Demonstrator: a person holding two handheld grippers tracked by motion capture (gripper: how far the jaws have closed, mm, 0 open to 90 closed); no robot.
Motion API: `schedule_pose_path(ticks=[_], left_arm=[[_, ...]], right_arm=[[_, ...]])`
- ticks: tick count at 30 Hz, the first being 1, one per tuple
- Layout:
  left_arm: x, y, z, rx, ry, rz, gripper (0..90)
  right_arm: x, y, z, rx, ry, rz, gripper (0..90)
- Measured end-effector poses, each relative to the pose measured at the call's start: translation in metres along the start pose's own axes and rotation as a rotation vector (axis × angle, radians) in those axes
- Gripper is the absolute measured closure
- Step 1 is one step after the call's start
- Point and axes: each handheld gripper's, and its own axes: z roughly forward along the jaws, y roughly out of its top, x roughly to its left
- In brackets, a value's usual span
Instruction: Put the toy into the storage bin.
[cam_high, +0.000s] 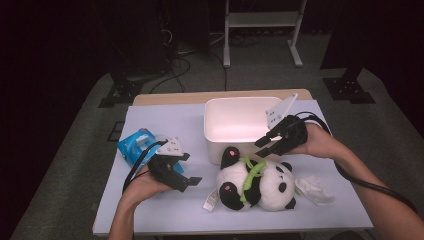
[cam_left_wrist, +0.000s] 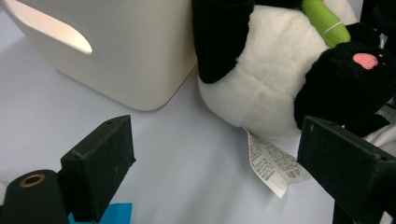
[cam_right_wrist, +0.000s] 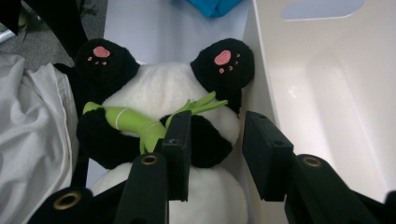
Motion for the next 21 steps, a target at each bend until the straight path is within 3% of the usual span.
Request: schedule_pose_path(ticks=[8,21], left_arm=[[0.001,-0.001,0.0,0.003,0.002,-0.001,9.7],[0.0,-0.001,0.0,0.01,0.002,0.003,9.7]], right_arm=[[0.011,-0.003,0.006,0.008,0.038,-0.009,59.2],[0.024,-0.01,0.018,0.051,0.055,-0.017,57.3]])
